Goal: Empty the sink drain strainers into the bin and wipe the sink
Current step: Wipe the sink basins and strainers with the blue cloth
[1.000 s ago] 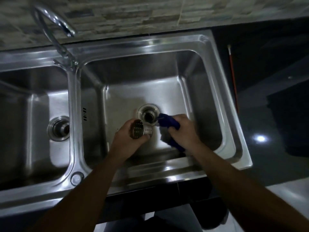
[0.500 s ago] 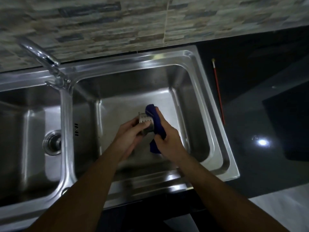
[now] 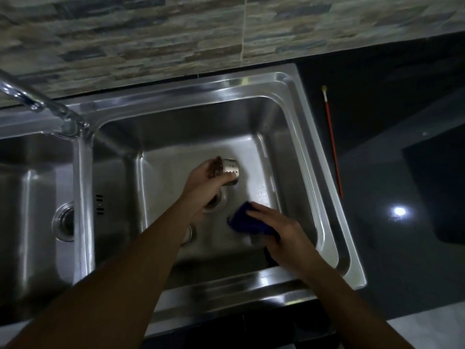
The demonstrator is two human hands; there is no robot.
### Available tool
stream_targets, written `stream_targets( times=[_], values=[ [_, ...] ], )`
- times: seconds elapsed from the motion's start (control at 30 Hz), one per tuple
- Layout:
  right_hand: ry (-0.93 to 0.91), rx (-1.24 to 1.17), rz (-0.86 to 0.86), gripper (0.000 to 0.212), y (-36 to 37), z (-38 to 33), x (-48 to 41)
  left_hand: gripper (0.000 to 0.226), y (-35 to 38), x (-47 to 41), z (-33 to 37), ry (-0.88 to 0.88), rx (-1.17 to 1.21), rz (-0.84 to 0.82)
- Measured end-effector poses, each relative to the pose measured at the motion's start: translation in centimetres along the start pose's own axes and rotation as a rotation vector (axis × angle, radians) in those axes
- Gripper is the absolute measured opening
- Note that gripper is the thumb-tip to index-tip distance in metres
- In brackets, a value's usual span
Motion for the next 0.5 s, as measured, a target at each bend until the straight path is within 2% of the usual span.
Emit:
stream_targets(
  times=[0.07, 0.13, 0.3, 0.5],
  values=[
    [-0.015, 0.066, 0.014, 0.066, -0.3, 0.1, 2.1, 0.053, -0.2, -1.7, 0.8, 0.066, -0.291, 0.065],
    [-0.03, 0.13, 0.041, 0.067, -0.3, 0.0, 3.4, 0.067, 0.2, -3.2, 1.1, 0.145, -0.469, 0.081],
    [0.076, 0.182, -0.001, 0.063, 1.1, 1.5, 2.3, 0.086, 2.3, -6.2, 1.0, 0.216, -0.625, 0.079],
    [0.133, 0.238, -0.045, 0.061, 2.3, 2.9, 2.2, 0.092, 4.8, -8.3, 1.1, 0.286, -0.679, 0.132]
  ],
)
Point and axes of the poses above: each hand's wrist, its own x-axis away from the middle knuckle, its own y-axis out of the palm, z = x × y, the point moved 9 cm from there along -x, towards the middle knuckle, and after that the axes turned 7 degrees about -y, right-handed, at the moved point
